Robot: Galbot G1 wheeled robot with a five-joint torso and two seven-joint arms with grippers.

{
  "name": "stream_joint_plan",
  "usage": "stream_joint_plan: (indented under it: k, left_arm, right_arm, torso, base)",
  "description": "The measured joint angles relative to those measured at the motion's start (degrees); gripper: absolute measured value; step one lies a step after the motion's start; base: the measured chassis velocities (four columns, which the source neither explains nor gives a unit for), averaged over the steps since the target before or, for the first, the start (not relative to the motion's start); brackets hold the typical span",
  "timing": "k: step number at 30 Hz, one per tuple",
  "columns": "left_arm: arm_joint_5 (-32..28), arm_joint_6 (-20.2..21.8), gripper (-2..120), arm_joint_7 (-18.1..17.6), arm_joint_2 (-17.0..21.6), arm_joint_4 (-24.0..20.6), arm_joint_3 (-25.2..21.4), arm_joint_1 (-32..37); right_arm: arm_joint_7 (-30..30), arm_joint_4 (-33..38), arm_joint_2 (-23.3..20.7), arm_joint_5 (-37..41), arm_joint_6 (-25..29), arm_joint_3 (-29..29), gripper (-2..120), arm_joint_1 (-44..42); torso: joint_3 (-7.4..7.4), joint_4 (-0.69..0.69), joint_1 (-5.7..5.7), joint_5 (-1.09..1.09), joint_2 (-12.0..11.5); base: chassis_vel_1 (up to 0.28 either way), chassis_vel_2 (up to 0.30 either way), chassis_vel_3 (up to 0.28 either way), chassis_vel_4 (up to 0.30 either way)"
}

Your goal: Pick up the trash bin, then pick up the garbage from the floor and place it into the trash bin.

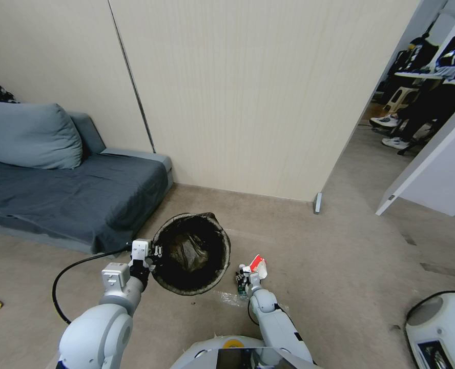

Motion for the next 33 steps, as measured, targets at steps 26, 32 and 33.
stream_joint_plan:
  k: [26, 32, 33]
  left_arm:
    - [-1.4, 1.1, 2, -0.3, 0.5, 0.2, 0.8, -0.4]
    - [-1.4, 1.6, 2, -0.3, 0.9, 0.4, 1.1, -0.4]
    - [-1.3, 1.7, 2, -0.3, 1.0, 0.5, 1.1, -0.4]
  right_arm:
    - [4.1, 40.8, -12.7, 15.5, -8.5, -2.1, 27, 0.8]
    - [4.2, 46.2, -14.6, 22.3, -10.3, -3.5, 27, 3.4]
    - [4.2, 47.2, -15.0, 23.9, -10.5, -3.5, 27, 4.0]
  torso:
    - [-0.02, -0.01, -0.02, -0.03, 0.0]
    - [-0.02, -0.01, -0.02, -0.03, 0.0]
    - [-0.02, -0.01, -0.02, -0.03, 0.0]
  base:
    - [0.000, 0.000, 0.000, 0.000]
    - [0.000, 0.000, 0.000, 0.000]
    - [0.000, 0.000, 0.000, 0.000]
